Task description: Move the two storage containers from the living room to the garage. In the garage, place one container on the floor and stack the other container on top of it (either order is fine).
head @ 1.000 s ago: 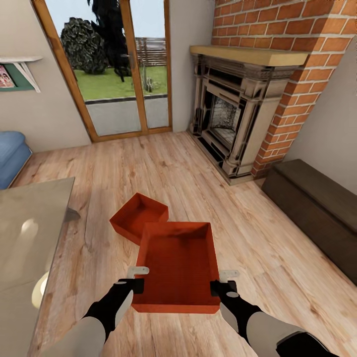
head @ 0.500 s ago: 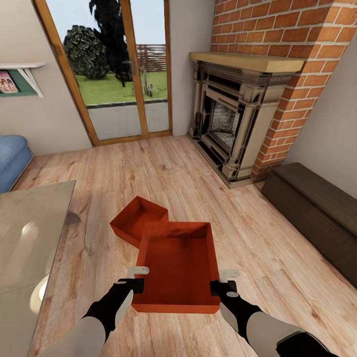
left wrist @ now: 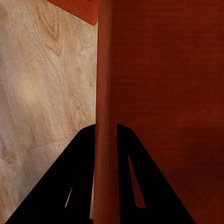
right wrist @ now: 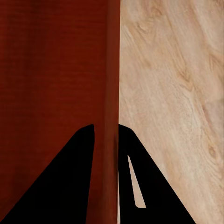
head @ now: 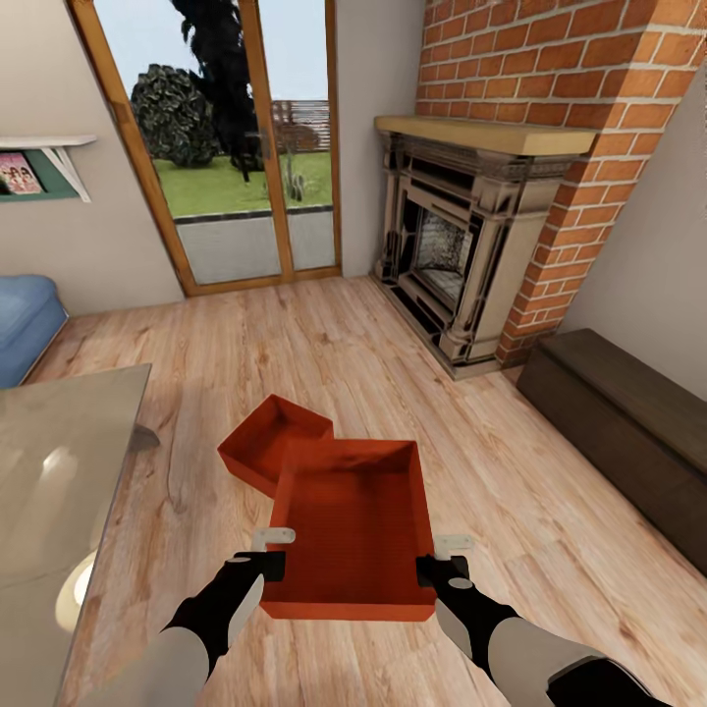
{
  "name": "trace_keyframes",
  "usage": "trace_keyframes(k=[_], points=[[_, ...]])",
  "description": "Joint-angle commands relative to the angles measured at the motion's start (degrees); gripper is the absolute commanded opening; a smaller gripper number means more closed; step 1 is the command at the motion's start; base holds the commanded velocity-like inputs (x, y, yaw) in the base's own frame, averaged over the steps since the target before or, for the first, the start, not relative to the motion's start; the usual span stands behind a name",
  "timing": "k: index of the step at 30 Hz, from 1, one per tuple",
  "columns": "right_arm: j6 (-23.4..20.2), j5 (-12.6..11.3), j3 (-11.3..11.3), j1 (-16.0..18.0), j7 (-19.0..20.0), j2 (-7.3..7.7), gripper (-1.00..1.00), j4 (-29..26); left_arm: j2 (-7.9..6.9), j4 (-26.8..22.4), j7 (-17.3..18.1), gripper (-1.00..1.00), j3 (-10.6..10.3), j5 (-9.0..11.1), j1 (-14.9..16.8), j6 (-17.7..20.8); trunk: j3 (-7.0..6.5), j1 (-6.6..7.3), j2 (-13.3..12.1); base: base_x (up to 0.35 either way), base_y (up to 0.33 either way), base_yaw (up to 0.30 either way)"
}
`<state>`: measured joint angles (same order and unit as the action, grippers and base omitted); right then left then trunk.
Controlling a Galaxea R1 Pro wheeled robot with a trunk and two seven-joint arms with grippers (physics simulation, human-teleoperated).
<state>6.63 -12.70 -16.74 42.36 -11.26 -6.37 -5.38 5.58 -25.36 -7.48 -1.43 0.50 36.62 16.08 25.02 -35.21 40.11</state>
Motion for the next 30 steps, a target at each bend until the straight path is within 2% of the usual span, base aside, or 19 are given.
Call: trace_keyframes(k=[1,30], points=[[0.05,-1.28,-0.84,0.01,0.1,-0.13,-1.0,0.18,0.05,-0.23,-0.51,-1.0,0.28,-0.57,0.04,0.16,-0.03,-0.01,0.06,0.0,0.0,0.0],[0.09,-1.34,-0.84,0.01,0.1,-0.08,-1.0,0.2,-0.04,0.1,-0.61,-1.0,0.39,-0.34,0.04,0.15,-2.64,-0.01,0.06,0.0,0.0,0.0]])
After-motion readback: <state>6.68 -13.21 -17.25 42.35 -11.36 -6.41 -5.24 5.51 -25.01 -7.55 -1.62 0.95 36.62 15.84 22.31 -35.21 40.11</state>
